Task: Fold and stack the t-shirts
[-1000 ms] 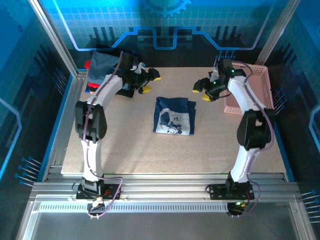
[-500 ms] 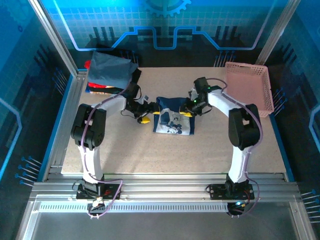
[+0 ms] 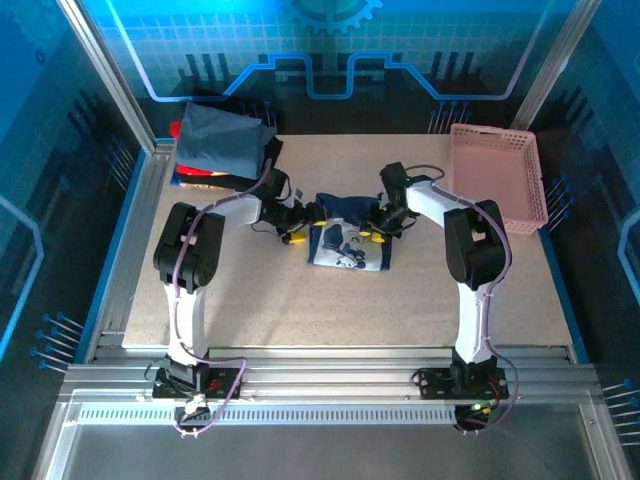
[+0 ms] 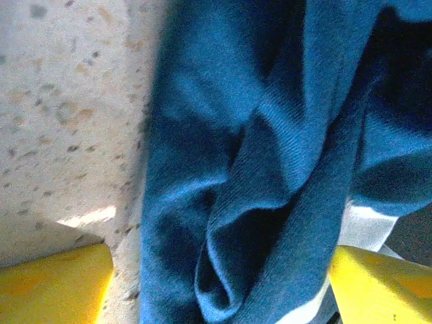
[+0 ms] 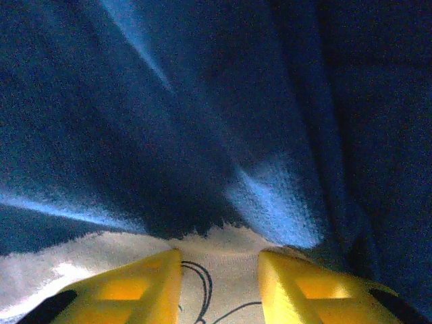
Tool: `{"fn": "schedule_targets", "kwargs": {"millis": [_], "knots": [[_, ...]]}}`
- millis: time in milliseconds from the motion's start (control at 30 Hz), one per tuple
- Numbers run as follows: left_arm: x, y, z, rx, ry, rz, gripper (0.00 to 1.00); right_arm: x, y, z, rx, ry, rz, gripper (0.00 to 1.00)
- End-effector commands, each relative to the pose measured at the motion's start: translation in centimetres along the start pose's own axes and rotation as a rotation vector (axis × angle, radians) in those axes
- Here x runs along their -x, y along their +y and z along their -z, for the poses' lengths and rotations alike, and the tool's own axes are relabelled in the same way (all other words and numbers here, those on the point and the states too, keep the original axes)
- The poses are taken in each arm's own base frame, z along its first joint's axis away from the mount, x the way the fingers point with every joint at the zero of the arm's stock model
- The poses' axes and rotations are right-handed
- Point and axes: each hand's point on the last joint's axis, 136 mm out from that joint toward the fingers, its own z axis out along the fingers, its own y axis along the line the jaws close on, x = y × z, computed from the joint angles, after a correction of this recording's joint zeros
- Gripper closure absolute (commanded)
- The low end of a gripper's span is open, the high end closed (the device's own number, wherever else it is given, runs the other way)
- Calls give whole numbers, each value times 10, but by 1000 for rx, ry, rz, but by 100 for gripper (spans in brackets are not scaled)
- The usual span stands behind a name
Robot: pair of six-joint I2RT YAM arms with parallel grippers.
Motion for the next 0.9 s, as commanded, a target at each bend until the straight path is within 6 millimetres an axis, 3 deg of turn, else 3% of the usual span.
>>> {"fn": "schedule_targets", "kwargs": {"millis": [0,100,200,333,433,500,567,733,867], "knots": [[-9,4,-36,25,32,-24,17,-1,-6,4,-11,-5,-20,57],[-17,0,-49,51,71,-42,20,2,17,29,56,-39,16,49],[-23,6,-59,110,101,-52,29,3,49,73,150,-104,87,40],[-22,8,-67,158,95,-60,59,-12,85,143,273,-190,195,31],[-15,1,-66,193,67,-92,77,-32,95,193,319,-264,252,26],[-4,-9,-55,205,19,-114,91,-44,95,214,346,-309,268,20],[11,-28,-35,219,-37,-187,96,-56,93,230,397,-350,284,13],[52,-73,19,251,-147,-400,100,-74,78,244,451,-422,293,7],[87,-91,62,245,-232,-501,100,-78,71,254,479,-464,287,7]]}}
